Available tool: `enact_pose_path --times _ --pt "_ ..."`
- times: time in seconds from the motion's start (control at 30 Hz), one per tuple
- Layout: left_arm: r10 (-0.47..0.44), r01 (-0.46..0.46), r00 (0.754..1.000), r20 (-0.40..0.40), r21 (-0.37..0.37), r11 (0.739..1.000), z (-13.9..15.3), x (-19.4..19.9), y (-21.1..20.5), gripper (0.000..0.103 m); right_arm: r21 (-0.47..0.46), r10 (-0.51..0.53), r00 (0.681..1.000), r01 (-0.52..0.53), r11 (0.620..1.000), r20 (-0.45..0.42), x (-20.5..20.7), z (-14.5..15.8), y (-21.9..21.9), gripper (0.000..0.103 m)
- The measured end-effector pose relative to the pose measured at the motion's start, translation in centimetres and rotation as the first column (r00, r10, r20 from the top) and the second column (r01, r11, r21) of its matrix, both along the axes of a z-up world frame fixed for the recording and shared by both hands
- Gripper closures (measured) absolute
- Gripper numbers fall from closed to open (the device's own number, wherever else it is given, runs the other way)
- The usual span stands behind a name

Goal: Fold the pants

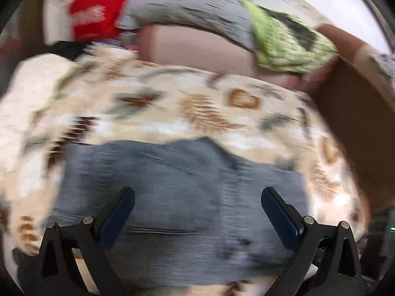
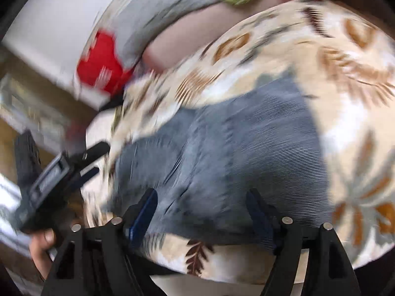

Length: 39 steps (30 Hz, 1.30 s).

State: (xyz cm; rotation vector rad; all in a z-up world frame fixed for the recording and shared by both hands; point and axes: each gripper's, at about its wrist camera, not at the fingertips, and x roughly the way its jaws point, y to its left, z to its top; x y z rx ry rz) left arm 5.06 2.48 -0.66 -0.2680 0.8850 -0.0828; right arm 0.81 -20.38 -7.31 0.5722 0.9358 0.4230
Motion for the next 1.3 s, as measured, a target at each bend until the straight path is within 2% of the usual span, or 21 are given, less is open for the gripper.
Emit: enact_pose_path --times 0.1,0.2,0.23,0.3,0.4,0.53,0.57,0.6,0.63,0.7,0.87,0.93,0.97,1.03,1.07,1.13,1.17,1.2,1.27,1.3 --pt "-0.042 0.032 0.997 -0.065 -0.152 0.988 -1.6 -0.2 -0.4 0.001 0.078 -0.083 0.996 0.086 0.993 -0.040 -0.5 -1.1 -3.4 0.026" --pt "-0.053 -0.004 0.981 -0.189 -0.289 0.957 -5.4 -1.0 -0.5 0.002 0.122 -0.142 0.989 0.145 0.982 -0.032 -1.7 -1.7 -5.9 0.026" --pt "-0.056 -0.012 0.975 -0.216 -0.299 0.954 -6.3 -1.2 -0.8 0.005 0.133 -0.161 0.987 0.163 0.978 -0.024 -2.0 -1.8 -6.5 0.026" --pt "-0.077 -0.006 0.960 -0.271 -0.292 0.956 -7.7 -1.1 -1.9 0.023 0.161 -0.158 0.987 0.159 0.974 -0.024 -1.7 -1.9 -6.8 0.026" --pt "-0.056 -0.044 0.943 -0.329 -0.289 0.956 -8.7 -0.5 -2.3 0.025 0.169 -0.129 0.992 0.128 0.977 -0.009 -1.9 -1.6 -6.8 0.026" --pt "-0.025 -0.085 0.938 -0.346 -0.300 0.950 -8.4 -0.1 -2.3 0.025 0.198 -0.133 0.991 0.132 0.971 -0.007 -1.6 -1.9 -6.9 0.026" --pt "-0.016 -0.094 0.936 -0.353 -0.294 0.951 -8.5 0.1 -2.5 0.032 0.205 -0.136 0.991 0.135 0.969 -0.011 -1.4 -2.1 -7.0 0.026" --pt "-0.008 -0.098 0.932 -0.362 -0.273 0.957 -8.4 0.4 -2.7 0.059 0.212 -0.138 0.990 0.138 0.968 -0.015 -1.4 -2.2 -7.2 0.026" --pt "-0.010 -0.088 0.932 -0.364 -0.251 0.964 -8.5 0.6 -3.0 0.075 0.218 -0.139 0.990 0.139 0.966 -0.018 -1.4 -2.3 -7.4 0.026" --pt "-0.003 -0.085 0.933 -0.359 -0.231 0.969 -8.4 0.6 -3.3 0.081 0.221 -0.137 0.990 0.137 0.966 -0.014 -1.5 -2.3 -7.4 0.026" --pt "0.018 -0.085 0.962 -0.272 -0.238 0.968 -5.7 -1.9 -3.0 0.083 0.206 -0.113 0.993 0.116 0.972 -0.028 -1.5 -2.7 -7.0 0.026" --pt "0.028 -0.079 0.974 -0.226 -0.218 0.973 -4.8 -3.7 -3.1 0.083 0.201 -0.111 0.993 0.115 0.973 -0.034 -1.5 -2.9 -7.0 0.026" --pt "0.033 -0.084 0.973 -0.230 -0.215 0.973 -5.2 -4.3 -3.1 0.083 0.198 -0.109 0.994 0.113 0.974 -0.031 -1.5 -2.8 -6.9 0.026" --pt "0.036 -0.099 0.954 -0.298 -0.198 0.975 -7.9 -4.2 -3.0 0.081 0.177 -0.101 0.994 0.105 0.979 -0.032 -1.5 -3.0 -6.7 0.026" --pt "0.020 -0.103 0.929 -0.370 -0.207 0.973 -10.4 -3.5 -2.9 0.079 0.149 -0.088 0.995 0.095 0.984 -0.051 -1.2 -3.3 -6.3 0.026" --pt "0.010 -0.107 0.933 -0.360 -0.250 0.962 -11.0 -3.3 -2.3 0.077 0.094 -0.055 0.995 0.063 0.994 -0.086 -0.6 -4.3 -5.4 0.025" --pt "-0.004 -0.096 0.936 -0.353 -0.267 0.959 -10.4 -3.4 -2.2 0.064 0.080 -0.051 0.996 0.057 0.995 -0.077 -0.7 -4.2 -5.2 0.025" --pt "-0.011 -0.081 0.945 -0.327 -0.266 0.961 -9.3 -3.7 -2.2 0.046 0.049 -0.045 0.997 0.048 0.998 -0.060 -0.8 -3.8 -5.0 0.025" --pt "0.014 -0.064 0.970 -0.241 -0.201 0.978 -6.7 -4.6 -2.4 0.037 0.053 -0.049 0.997 0.052 0.997 -0.065 -0.8 -3.7 -5.1 0.025" --pt "0.003 -0.035 0.984 -0.178 -0.178 0.983 -5.1 -5.2 -2.8 0.037 0.067 -0.052 0.996 0.057 0.996 -0.075 -0.7 -3.8 -5.3 0.025"
